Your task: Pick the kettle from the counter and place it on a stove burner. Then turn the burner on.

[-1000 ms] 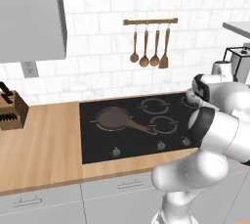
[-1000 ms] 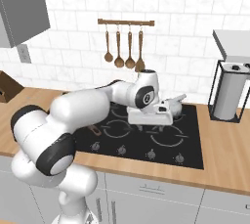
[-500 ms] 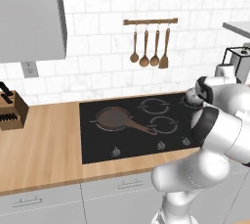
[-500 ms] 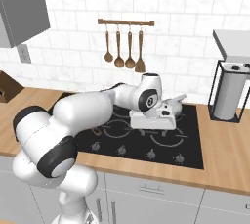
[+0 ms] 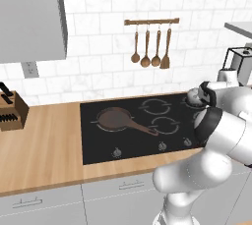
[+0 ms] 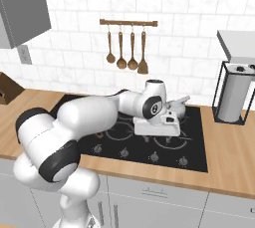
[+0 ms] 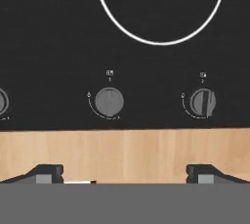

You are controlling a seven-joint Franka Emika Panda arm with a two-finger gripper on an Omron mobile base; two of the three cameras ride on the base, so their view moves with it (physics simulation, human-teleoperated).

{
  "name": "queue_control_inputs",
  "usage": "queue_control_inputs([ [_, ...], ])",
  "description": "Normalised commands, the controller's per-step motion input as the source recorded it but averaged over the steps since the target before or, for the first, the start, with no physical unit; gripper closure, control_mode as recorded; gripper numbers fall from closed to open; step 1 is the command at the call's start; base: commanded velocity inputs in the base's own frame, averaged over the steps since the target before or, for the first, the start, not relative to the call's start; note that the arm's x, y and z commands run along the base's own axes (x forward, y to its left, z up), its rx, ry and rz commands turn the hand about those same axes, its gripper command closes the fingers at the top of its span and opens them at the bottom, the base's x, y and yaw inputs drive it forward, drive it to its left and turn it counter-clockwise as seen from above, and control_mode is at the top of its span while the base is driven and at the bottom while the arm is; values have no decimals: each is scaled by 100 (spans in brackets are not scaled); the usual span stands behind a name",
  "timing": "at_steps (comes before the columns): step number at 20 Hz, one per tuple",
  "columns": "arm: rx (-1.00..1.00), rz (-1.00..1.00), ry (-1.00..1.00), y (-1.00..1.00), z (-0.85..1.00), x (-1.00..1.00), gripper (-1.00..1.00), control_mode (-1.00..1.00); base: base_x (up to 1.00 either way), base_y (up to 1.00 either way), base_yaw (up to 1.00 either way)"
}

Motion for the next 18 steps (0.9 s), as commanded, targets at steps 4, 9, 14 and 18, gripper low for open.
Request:
queue_control_inputs([
  [4,14,0,0,-2,-38,1,-100,-100,0,0,0],
  [9,8,0,0,6,-3,0,-100,-100,0,0,0],
  [14,0,3,0,13,-25,10,-100,-100,0,0,0],
  [18,3,4,-2,0,-37,10,-100,-100,0,0,0],
])
